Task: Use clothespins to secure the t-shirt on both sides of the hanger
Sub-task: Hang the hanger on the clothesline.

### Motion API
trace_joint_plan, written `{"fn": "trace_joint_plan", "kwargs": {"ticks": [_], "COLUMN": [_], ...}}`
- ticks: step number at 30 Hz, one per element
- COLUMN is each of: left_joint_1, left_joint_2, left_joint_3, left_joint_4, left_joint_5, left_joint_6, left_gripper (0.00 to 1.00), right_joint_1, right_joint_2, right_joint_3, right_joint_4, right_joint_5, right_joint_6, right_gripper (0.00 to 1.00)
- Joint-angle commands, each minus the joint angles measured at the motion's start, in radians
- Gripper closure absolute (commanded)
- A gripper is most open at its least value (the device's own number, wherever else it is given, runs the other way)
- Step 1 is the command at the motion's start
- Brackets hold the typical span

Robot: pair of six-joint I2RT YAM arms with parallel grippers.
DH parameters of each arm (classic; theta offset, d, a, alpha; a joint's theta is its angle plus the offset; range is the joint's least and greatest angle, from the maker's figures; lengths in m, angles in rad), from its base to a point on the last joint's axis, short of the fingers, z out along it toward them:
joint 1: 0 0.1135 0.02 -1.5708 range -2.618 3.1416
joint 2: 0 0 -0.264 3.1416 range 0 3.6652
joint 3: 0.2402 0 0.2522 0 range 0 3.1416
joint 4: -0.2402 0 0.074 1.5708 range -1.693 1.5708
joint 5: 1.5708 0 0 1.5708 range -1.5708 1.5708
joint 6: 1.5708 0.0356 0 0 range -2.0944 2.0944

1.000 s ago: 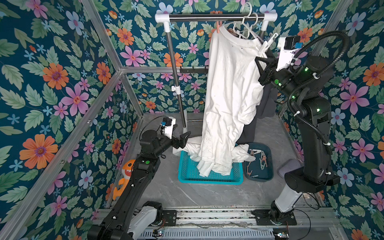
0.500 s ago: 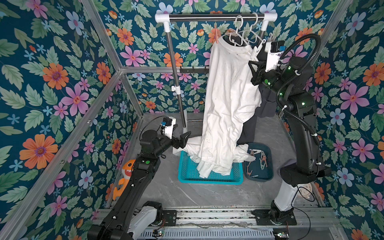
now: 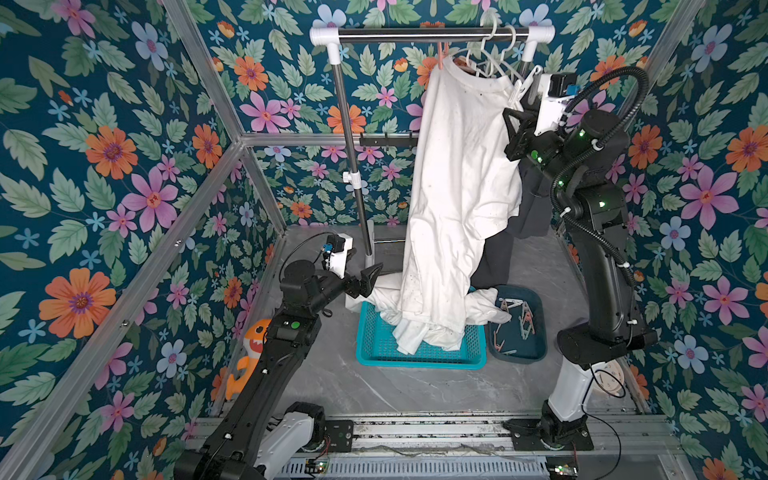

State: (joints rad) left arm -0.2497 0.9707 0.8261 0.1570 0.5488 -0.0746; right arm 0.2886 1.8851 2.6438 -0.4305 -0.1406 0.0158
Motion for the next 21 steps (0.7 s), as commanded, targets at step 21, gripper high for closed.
{"fn": "trace_joint_plan", "kwargs": {"ticks": [21], "left_joint_1": [-0.002], "left_joint_2": [0.003], "left_joint_3": [0.008], "left_joint_4": [-0.001], "left_joint_5": [0.003], "left_joint_6": [0.018], "left_gripper": [0.06], "right_joint_1": [-0.004], "right_joint_2": [0.111], "right_joint_3": [0.095], "right_joint_4": [0.104], "right_joint_5": [0.014], "right_joint_6": [-0.024], "right_gripper": [1.0]}}
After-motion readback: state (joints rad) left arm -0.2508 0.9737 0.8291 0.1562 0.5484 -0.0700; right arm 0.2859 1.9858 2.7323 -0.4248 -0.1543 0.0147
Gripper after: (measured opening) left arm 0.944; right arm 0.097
